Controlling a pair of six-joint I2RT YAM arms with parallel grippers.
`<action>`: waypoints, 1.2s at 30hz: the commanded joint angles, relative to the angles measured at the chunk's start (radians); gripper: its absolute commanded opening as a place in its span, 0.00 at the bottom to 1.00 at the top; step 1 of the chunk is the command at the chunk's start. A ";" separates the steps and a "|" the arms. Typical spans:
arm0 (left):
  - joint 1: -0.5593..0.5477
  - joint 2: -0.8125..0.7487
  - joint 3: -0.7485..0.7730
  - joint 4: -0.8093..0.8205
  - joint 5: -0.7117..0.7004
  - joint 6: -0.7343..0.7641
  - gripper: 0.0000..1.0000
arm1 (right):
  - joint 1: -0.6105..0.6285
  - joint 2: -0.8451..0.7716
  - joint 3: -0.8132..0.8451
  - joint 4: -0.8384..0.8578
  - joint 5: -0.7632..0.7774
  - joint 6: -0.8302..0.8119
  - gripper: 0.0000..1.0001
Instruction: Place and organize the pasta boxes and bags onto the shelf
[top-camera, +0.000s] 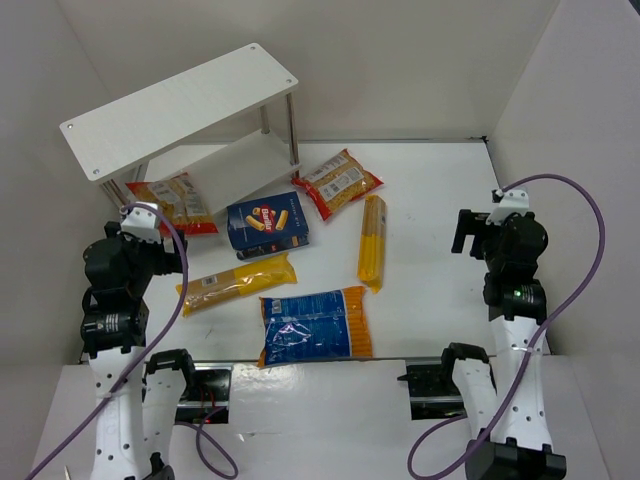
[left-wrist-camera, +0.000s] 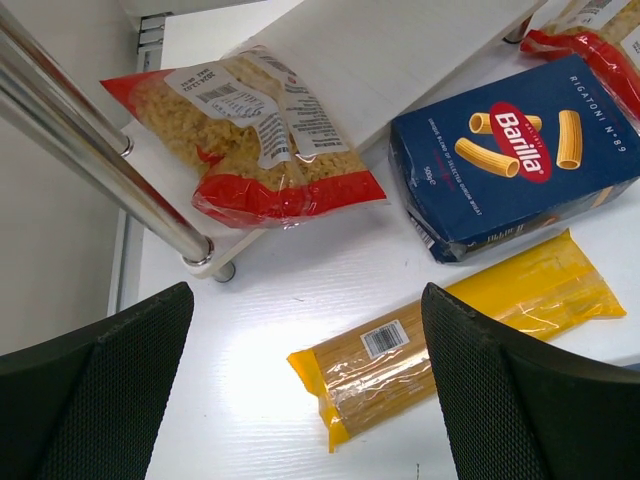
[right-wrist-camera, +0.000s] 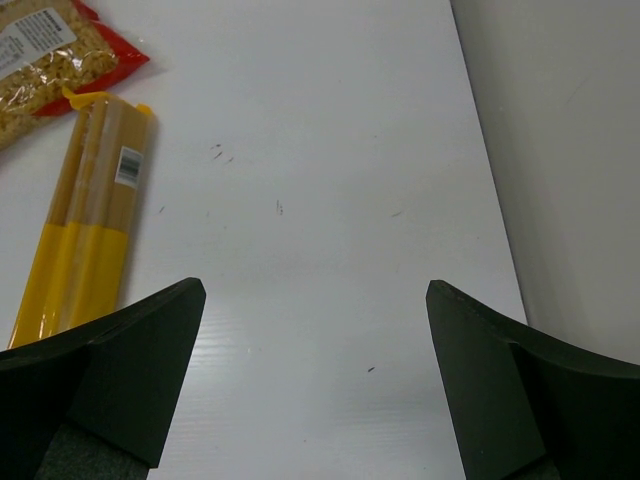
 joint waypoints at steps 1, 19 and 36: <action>0.014 -0.016 0.002 0.002 0.039 -0.003 1.00 | -0.031 -0.037 0.001 0.044 -0.005 0.001 1.00; 0.023 -0.026 0.002 0.002 0.039 0.006 1.00 | -0.043 -0.048 -0.009 0.044 -0.023 -0.010 1.00; 0.023 -0.035 0.002 0.002 0.008 -0.003 1.00 | -0.043 -0.057 -0.009 0.044 -0.032 -0.019 1.00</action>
